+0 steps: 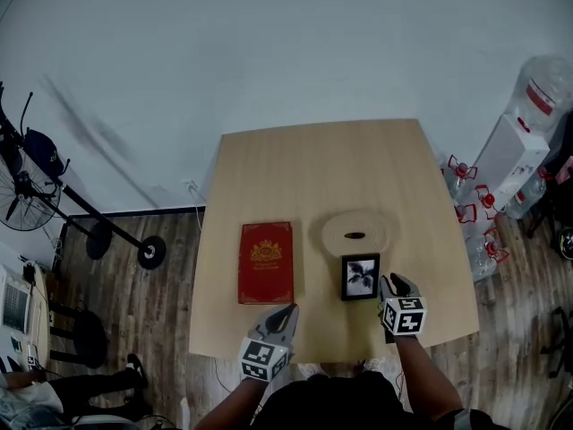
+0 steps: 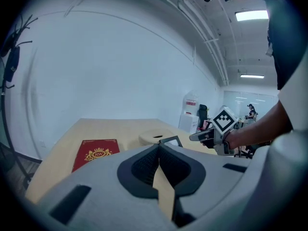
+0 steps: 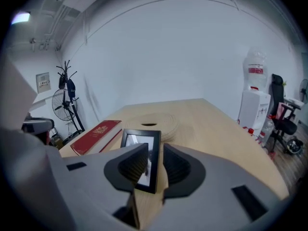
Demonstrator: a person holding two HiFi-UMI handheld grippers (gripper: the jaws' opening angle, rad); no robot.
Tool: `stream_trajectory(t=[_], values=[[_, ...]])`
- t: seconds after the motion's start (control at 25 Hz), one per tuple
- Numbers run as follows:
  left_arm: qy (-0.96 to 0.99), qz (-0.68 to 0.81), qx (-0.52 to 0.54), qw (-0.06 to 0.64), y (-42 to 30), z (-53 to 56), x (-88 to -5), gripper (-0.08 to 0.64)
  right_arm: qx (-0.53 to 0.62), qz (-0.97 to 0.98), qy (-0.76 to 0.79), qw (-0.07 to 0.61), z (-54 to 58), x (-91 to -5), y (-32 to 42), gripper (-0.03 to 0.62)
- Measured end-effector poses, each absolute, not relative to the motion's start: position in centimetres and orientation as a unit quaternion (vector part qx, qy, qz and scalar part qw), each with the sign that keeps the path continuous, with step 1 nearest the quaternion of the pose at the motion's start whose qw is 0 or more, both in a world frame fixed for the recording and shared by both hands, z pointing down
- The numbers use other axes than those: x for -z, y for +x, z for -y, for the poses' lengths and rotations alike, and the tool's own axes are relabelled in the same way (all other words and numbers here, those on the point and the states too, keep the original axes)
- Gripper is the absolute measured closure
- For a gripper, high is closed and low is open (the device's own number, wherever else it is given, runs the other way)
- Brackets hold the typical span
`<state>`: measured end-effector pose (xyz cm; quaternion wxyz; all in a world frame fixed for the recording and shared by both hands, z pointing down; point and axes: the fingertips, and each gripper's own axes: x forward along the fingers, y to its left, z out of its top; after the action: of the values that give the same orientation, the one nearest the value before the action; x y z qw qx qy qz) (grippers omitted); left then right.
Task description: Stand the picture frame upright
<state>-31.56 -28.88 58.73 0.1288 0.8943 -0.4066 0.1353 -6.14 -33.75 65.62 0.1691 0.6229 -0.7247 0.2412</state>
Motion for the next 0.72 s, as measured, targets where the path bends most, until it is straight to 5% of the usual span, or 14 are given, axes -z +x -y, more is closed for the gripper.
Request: stream_trajectory(t=[0.72], values=[[0.890, 0.428, -0.103, 0.121, -26.0, 30.3, -56.6, 0.560, -0.123, 0.794, 0.581, 0.128, 30.8, -52.0, -3.4, 0.583]])
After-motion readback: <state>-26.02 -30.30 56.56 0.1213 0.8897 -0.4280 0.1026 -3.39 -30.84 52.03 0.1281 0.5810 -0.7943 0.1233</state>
